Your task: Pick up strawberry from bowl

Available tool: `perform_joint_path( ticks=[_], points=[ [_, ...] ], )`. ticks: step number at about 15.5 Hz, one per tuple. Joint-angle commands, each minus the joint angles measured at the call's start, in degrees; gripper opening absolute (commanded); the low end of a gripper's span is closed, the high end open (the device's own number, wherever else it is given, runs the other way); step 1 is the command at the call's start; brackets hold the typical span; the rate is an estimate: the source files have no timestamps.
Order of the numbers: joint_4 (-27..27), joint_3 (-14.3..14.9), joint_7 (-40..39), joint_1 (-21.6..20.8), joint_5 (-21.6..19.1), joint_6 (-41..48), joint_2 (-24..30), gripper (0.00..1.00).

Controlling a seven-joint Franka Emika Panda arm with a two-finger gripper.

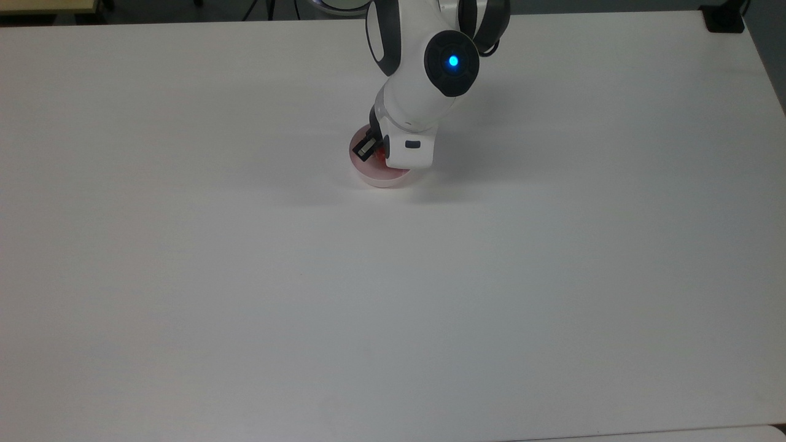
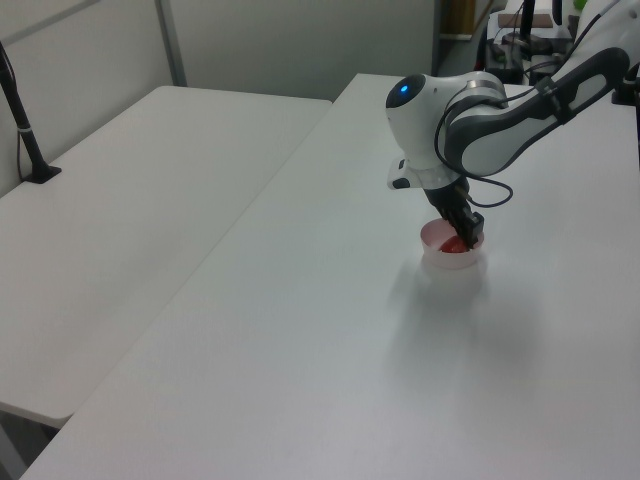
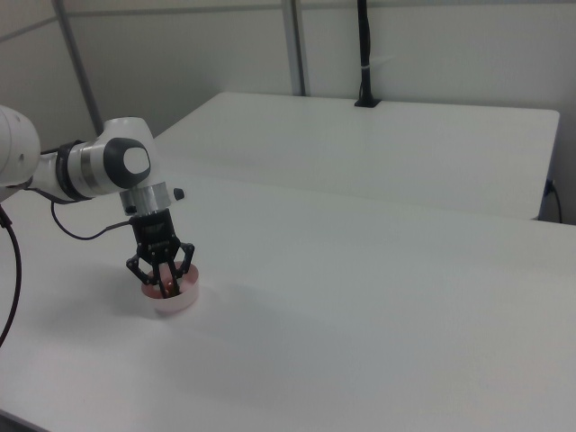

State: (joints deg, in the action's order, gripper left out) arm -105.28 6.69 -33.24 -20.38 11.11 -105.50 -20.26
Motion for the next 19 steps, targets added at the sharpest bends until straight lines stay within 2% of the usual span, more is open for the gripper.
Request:
perform_joint_path(
  ticks=[1, 3, 6, 7, 8, 9, 13, 14, 19],
  points=[
    [0.4, 0.3, 1.2, -0.5, -0.1, -0.4, 2.4, 0.24],
    [3.8, 0.0, 0.7, -0.4, -0.7, 3.7, 3.3, 0.23],
    [3.9, -0.1, 0.7, -0.3, -2.1, 4.0, 3.2, 0.23],
    [3.8, -0.1, 0.9, -0.2, -2.1, 3.7, 2.8, 0.28],
    [3.4, -0.1, 1.3, -0.1, -2.1, 3.7, 2.5, 0.50],
    [2.5, -0.1, 1.3, 0.0, -2.1, 3.5, 2.5, 0.57],
    [0.5, 0.0, 1.5, 0.1, -2.0, -0.7, 1.9, 0.59],
    [0.3, 0.0, 2.2, 0.1, -2.0, -1.7, 1.1, 0.65],
    [-0.2, 0.0, 4.9, -0.3, -1.9, -4.0, 0.2, 0.64]
  ],
)
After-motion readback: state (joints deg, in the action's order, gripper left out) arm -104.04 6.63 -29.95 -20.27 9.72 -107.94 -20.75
